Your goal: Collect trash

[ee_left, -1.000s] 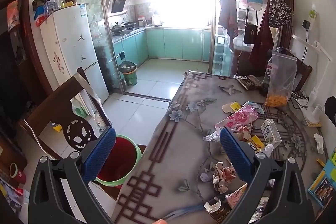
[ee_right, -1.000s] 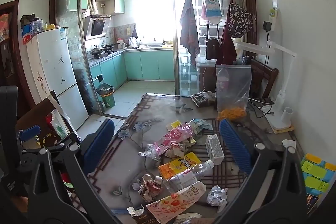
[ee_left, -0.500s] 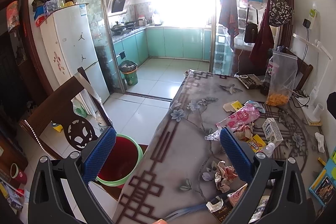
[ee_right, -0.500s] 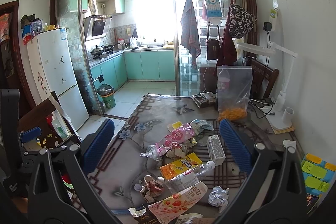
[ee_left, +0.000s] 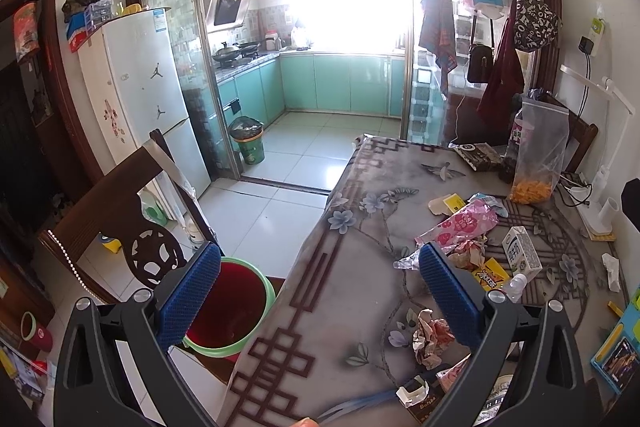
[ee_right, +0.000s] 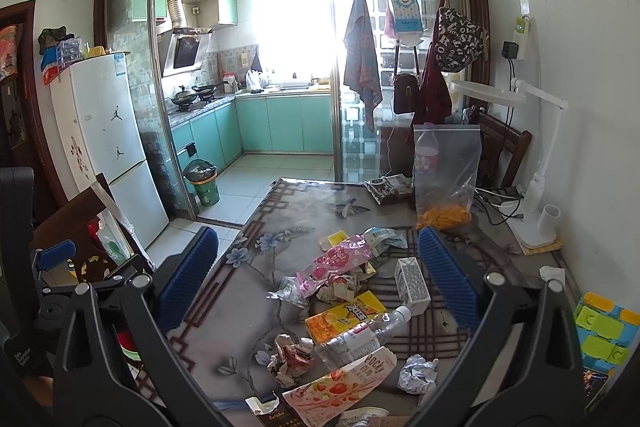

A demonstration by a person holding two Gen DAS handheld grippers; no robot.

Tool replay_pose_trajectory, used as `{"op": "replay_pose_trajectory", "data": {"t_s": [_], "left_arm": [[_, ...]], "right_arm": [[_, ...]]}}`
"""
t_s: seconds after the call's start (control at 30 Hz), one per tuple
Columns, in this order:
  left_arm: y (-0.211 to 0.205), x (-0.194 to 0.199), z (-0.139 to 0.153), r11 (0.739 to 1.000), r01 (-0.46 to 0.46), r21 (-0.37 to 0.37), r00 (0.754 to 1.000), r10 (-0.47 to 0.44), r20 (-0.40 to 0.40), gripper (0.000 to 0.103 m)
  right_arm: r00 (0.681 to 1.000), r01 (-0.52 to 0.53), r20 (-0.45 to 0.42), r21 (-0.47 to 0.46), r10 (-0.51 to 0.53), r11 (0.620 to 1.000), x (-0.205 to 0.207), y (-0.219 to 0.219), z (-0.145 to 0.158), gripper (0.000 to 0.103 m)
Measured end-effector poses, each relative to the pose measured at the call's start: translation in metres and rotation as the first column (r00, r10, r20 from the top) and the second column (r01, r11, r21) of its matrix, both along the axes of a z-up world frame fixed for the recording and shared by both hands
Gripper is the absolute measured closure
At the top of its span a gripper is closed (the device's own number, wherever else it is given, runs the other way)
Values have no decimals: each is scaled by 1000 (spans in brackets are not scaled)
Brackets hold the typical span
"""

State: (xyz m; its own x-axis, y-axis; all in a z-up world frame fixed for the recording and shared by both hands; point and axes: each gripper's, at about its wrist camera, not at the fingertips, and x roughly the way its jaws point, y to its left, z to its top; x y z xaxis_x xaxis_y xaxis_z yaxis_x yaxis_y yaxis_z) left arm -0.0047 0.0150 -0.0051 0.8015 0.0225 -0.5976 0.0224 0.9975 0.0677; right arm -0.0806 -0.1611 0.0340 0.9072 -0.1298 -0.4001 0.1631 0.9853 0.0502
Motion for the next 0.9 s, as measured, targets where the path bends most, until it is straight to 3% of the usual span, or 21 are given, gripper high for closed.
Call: {"op": "replay_pose_trajectory", "data": {"t_s": [0.9], "left_arm": [[1, 2, -1, 1000, 2, 4, 1000, -2, -6, 8]], "right_arm": [[1000, 19, -9, 0, -19, 1000, 2, -9, -7, 4]]}}
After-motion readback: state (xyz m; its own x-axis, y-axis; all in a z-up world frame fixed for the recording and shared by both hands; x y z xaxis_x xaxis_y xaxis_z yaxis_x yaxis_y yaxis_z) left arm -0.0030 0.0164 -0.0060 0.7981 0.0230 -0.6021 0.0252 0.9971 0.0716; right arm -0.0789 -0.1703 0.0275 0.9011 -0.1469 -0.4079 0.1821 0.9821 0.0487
